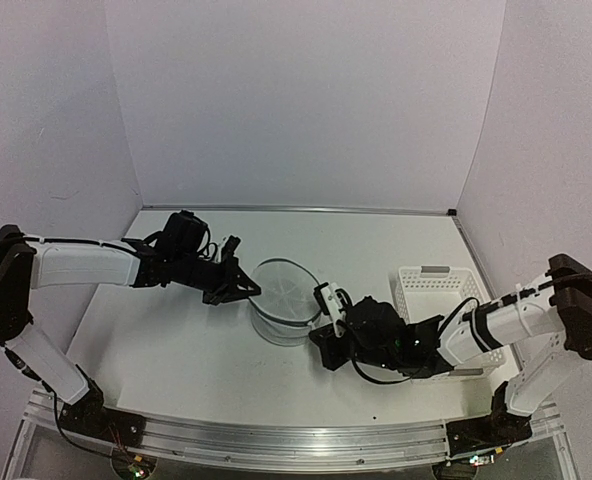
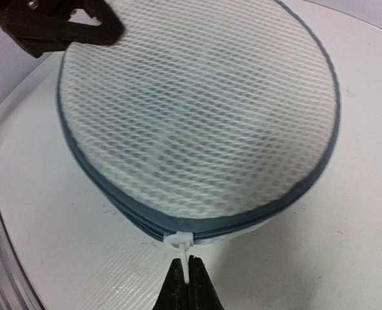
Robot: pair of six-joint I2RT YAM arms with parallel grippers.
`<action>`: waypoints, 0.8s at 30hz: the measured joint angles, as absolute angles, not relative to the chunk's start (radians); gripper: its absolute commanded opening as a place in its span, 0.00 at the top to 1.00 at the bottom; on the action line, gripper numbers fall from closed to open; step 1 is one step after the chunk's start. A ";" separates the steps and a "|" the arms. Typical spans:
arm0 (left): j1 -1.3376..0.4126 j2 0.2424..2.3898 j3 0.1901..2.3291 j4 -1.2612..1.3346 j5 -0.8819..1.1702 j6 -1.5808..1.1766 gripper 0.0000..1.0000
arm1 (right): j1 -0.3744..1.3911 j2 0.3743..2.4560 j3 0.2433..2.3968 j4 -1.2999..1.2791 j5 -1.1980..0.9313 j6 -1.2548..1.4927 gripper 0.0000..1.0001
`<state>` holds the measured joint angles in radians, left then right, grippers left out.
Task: Unzip the laundry bag and remove the bra
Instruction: Unzip the zipper of the laundry bag.
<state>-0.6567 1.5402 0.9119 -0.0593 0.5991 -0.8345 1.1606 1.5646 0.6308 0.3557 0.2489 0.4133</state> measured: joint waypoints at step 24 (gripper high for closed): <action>-0.656 1.529 1.015 -0.208 0.600 -0.656 1.00 | 1.040 1.533 0.609 0.295 0.085 0.285 1.00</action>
<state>-0.6559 1.5288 1.0149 -0.2081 0.5999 -0.6556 1.0401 1.5330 0.6086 0.2947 0.0853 0.2852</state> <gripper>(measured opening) 0.040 0.020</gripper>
